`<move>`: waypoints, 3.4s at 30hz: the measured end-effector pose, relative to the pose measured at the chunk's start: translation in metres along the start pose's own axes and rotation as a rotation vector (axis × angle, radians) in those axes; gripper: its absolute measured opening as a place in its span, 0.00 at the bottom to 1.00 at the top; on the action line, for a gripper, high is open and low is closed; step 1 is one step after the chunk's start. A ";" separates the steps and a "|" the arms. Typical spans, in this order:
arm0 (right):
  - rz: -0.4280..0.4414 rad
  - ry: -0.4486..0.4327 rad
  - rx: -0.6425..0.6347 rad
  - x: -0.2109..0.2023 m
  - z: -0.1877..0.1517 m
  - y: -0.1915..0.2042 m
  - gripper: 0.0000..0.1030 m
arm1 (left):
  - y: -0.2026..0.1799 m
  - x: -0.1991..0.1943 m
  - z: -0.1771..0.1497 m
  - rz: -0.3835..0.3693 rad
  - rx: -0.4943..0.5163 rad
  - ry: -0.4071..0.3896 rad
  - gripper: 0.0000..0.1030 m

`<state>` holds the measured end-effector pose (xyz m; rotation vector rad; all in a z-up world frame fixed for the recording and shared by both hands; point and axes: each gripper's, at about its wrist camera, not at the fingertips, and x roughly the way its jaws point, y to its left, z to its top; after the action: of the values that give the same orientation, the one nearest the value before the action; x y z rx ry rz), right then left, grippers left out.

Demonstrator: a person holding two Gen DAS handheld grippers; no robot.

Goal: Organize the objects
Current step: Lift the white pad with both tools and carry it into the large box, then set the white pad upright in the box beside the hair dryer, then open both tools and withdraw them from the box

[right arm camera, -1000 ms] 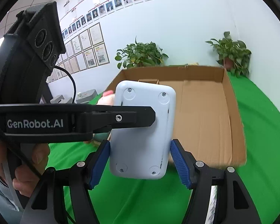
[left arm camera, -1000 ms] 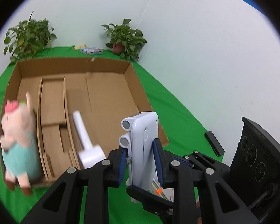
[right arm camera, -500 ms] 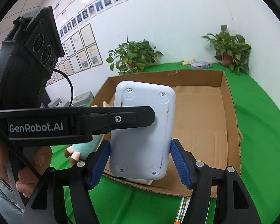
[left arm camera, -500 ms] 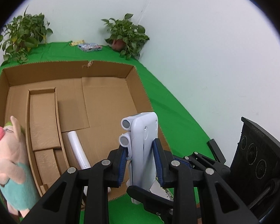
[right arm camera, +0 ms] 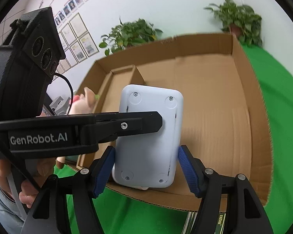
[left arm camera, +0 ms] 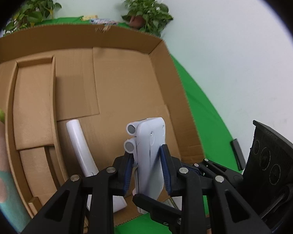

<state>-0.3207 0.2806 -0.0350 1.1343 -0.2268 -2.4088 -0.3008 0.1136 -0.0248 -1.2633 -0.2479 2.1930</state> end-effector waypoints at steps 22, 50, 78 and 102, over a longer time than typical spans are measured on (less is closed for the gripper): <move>-0.035 0.136 0.030 0.054 -0.010 -0.025 0.24 | 0.023 0.062 -0.014 0.053 -0.077 0.132 0.19; -0.054 0.136 0.046 0.045 -0.020 -0.034 0.53 | 0.023 0.000 -0.018 0.087 -0.042 -0.031 0.19; -0.258 -0.007 -0.049 0.004 -0.047 -0.006 0.99 | 0.006 -0.072 -0.087 0.425 0.034 -0.346 0.82; -0.259 -0.182 -0.075 -0.098 -0.118 0.012 0.99 | -0.050 -0.090 -0.138 0.609 0.062 -0.469 0.82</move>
<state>-0.1730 0.3218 -0.0398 0.9618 -0.0481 -2.7270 -0.1318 0.0854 -0.0111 -0.8369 0.0367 2.9830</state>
